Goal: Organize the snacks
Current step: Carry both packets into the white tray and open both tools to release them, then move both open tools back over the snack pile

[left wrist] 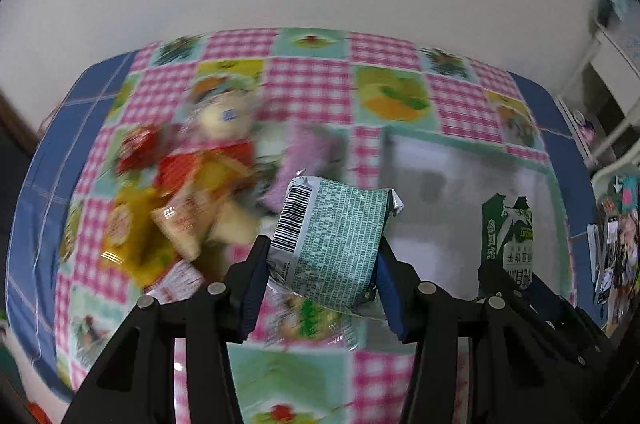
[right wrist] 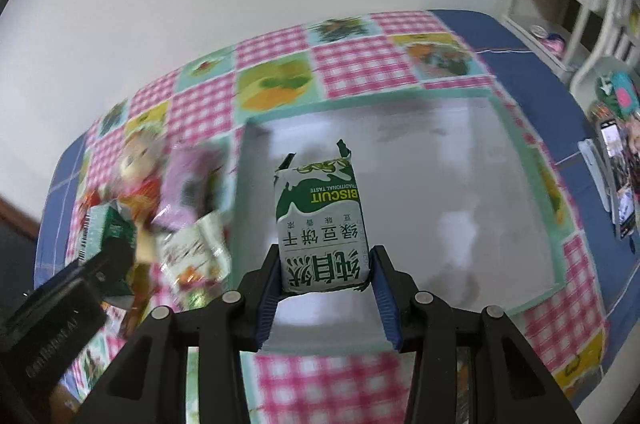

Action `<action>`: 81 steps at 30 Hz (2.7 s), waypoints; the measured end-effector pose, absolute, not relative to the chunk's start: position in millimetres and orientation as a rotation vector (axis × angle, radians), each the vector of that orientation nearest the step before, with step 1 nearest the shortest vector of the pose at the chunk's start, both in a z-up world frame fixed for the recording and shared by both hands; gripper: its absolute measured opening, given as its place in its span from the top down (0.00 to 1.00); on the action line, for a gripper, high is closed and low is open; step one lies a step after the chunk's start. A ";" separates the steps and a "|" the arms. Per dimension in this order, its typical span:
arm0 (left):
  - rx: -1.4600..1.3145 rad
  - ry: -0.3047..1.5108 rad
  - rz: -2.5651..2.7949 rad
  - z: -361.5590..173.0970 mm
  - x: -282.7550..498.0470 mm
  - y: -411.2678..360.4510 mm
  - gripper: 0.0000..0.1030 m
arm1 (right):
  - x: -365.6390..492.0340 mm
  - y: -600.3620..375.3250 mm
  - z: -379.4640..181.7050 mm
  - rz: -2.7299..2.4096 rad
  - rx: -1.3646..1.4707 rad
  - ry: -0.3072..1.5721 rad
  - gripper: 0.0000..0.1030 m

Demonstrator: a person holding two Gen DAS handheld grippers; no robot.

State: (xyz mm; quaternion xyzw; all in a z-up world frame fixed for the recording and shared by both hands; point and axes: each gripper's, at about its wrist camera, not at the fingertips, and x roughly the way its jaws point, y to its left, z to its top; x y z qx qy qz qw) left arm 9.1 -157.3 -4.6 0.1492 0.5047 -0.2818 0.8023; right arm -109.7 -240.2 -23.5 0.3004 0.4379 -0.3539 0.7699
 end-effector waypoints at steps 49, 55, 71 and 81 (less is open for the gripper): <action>0.321 1.103 -0.580 -32.1 44.2 -196.8 0.07 | -124.8 -309.7 -38.0 -0.924 0.620 0.957 0.20; 0.326 1.071 -0.535 -30.6 41.0 -159.0 0.06 | -119.3 -279.3 -31.0 -0.871 0.598 0.957 0.06; 0.293 1.004 -0.427 -22.8 26.4 -78.4 0.00 | -119.8 -207.2 -26.6 -0.737 0.577 0.927 0.00; 0.250 1.019 -0.389 -26.8 37.1 -51.9 0.00 | -112.4 -190.1 -30.0 -0.654 0.602 0.915 0.00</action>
